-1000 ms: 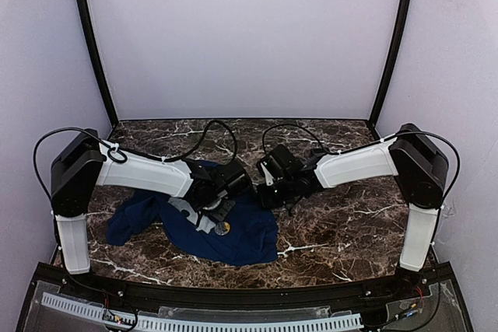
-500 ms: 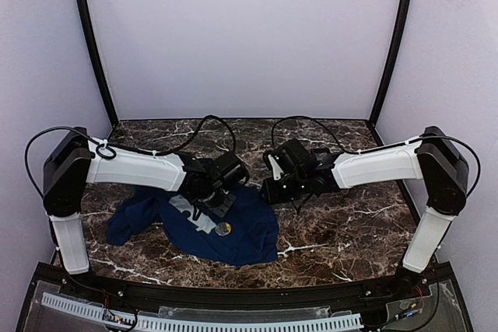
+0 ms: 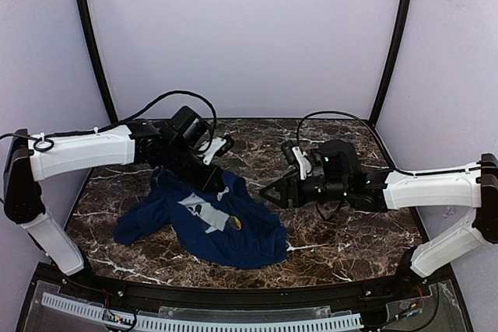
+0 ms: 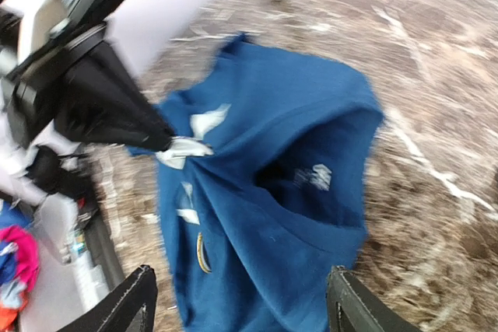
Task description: Remove the brooch from the garment
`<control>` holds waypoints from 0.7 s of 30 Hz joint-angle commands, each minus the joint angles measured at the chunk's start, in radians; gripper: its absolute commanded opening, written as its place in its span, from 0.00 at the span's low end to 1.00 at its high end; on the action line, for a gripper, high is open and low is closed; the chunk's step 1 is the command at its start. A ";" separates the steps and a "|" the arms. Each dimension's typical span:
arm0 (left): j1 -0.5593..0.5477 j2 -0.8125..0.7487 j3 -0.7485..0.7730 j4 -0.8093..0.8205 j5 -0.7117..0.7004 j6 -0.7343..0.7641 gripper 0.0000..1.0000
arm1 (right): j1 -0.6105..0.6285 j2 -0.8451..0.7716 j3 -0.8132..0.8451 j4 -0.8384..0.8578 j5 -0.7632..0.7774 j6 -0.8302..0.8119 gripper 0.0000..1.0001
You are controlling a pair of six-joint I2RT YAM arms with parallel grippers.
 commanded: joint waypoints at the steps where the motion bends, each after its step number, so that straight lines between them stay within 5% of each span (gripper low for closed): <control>1: 0.035 -0.090 -0.029 0.013 0.375 0.111 0.01 | -0.001 -0.061 -0.053 0.190 -0.206 -0.030 0.76; 8: 0.051 -0.105 -0.066 0.039 0.710 0.213 0.01 | 0.050 -0.051 -0.053 0.286 -0.296 -0.045 0.75; 21: 0.064 -0.116 -0.138 0.090 0.800 0.280 0.01 | 0.113 0.087 0.034 0.260 -0.405 -0.062 0.61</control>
